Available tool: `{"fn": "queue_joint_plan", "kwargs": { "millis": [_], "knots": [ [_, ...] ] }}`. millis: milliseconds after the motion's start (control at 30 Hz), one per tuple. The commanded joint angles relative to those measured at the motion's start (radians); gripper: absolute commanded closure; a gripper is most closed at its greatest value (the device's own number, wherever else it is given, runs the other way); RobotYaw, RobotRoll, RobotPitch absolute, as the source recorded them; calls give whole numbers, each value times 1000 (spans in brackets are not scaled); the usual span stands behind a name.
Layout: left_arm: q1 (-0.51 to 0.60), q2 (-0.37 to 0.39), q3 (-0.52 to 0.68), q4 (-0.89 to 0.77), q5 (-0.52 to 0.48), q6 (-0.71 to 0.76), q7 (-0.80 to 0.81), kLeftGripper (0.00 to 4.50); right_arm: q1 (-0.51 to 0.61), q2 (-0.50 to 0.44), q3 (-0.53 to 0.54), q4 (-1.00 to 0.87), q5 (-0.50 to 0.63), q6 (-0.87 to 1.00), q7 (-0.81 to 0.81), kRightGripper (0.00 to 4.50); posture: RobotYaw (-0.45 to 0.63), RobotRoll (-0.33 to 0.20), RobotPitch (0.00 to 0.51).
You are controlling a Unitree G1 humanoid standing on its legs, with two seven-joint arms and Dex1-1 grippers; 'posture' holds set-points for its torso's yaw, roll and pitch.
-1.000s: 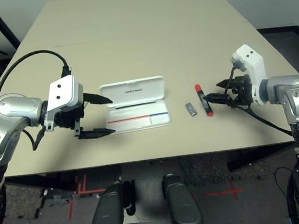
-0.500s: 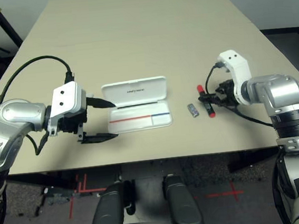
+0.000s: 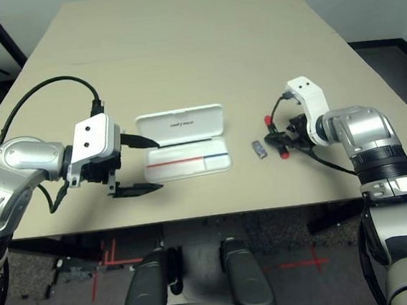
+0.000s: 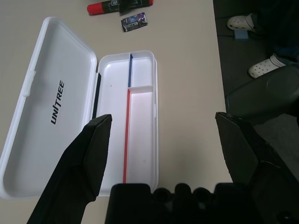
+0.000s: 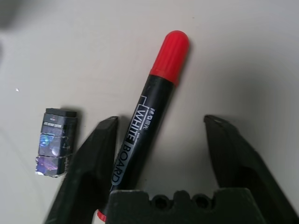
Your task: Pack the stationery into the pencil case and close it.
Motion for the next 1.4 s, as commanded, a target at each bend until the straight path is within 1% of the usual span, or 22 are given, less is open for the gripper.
{"fn": "queue_joint_plan", "kwargs": {
  "millis": [33, 167, 233, 433, 533, 733, 833, 900, 1133, 1167, 1200, 1233, 1267, 1400],
  "knots": [
    [-12, 13, -14, -19, -11, 11, 1, 0, 7, 4, 20, 37, -9, -1, 11, 2069, 37, 0, 115],
    [-16, 14, -18, -19, -14, 14, -4, 0, -12, -30, 4, 77, -29, -37, 4, 3550, 31, 0, 116],
    [-17, 14, -20, -18, -14, 13, -6, 0, -21, -48, 2, 93, -37, -57, 9, 3979, 28, 0, 117],
    [-16, 19, -22, -20, -17, 11, -10, 0, -26, -131, 28, 72, -50, -147, 112, 3989, 19, 0, 117],
    [-15, 23, -25, -20, -19, 9, -13, 0, -28, -179, 31, 63, -52, -270, 208, 3989, 16, 0, 117],
    [-17, 30, -31, -14, -21, -2, -20, 0, -38, -263, 74, 5, -88, -371, 365, 3989, 5, 0, 117],
    [-12, 35, -32, -15, -20, -6, -25, 0, -40, -310, 102, -31, -103, -467, 478, 3989, 2, 0, 118],
    [-11, 41, -34, -16, -17, -9, -28, 0, -43, -327, 110, -55, -97, -497, 543, 3989, 2, 0, 119],
    [-7, 63, -45, -19, 2, -20, -30, 0, -41, -336, 126, -178, -64, -511, 733, 3989, 6, 0, 122],
    [-42, 128, -112, -29, 70, -1, -67, 0, -40, -331, 128, -197, -54, -512, 754, 3989, 16, 0, 124],
    [-69, 176, -163, -36, 121, 13, -95, 0, -40, -327, 128, -208, -48, -511, 766, 3989, 16, 0, 124],
    [-87, 199, -193, -34, 149, 17, -104, 0, -42, -319, 142, -235, -36, -509, 772, 3989, 20, 0, 124],
    [-97, 211, -211, -28, 163, 16, -107, 0, -45, -309, 151, -255, -30, -512, 776, 3989, 22, 0, 125],
    [-94, 211, -219, -9, 178, -5, -104, 0, -66, -256, 174, -294, -37, -522, 776, 3989, 31, 0, 122]
  ]
}}
